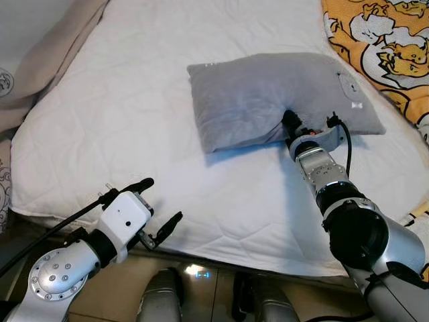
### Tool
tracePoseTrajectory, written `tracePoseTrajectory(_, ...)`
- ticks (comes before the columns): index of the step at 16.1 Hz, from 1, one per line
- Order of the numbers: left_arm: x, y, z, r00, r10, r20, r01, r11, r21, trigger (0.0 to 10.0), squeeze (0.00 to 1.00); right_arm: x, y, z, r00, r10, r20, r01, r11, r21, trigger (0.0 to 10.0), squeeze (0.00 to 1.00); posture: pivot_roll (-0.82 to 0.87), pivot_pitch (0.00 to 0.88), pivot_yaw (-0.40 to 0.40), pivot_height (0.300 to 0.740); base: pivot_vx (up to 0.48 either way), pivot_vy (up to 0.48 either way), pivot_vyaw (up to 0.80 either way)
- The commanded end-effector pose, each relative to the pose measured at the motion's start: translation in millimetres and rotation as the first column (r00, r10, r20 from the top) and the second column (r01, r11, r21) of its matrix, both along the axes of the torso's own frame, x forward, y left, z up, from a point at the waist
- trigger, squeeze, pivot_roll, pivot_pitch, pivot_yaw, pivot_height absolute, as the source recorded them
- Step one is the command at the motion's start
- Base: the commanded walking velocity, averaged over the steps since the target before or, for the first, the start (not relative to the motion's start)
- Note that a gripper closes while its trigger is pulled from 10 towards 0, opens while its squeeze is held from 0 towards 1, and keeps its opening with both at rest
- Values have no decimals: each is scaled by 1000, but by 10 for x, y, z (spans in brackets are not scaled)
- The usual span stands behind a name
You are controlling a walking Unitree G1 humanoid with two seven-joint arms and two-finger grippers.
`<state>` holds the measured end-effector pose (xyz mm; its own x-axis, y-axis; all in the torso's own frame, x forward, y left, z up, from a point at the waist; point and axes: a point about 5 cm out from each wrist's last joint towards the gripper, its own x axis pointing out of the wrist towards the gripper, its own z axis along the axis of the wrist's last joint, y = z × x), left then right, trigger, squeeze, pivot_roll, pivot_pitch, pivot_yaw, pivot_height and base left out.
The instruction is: Clean up the room
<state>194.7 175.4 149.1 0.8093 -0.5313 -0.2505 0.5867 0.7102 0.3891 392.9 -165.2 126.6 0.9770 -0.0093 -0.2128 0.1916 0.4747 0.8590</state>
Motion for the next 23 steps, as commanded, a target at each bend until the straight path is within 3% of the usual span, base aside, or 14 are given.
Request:
tracePoseTrajectory(1,-42,-22,1,1000,-4,-11,3,1000,-9,10000,0,-18,-37,-34,1000,-13,-1,13,1000,19,0,0,297,310,-50,740,0,0,0)
tracePoseTrajectory(8,-12,-16,4,1000,17,-17,-18,999,-31,10000,0,-13,-8,-16,999,20,34,-21,1000,13,0,0,290,291,-52,740,0,0,0)
tracePoseTrajectory(13,34,-62,42,1000,23,-20,-25,993,-111,10000,0,-3,3,17,996,53,73,-52,999,-17,0,0,281,273,-58,740,0,0,0)
tracePoseTrajectory(20,24,-24,-112,998,62,-33,-65,992,-109,10000,0,9,33,65,989,71,130,-74,997,16,0,0,234,143,-68,740,0,0,0)
tracePoseTrajectory(23,69,112,-192,993,117,-26,-119,987,-108,10000,0,70,122,224,971,151,186,-139,987,-79,0,0,194,41,-66,740,0,0,0)
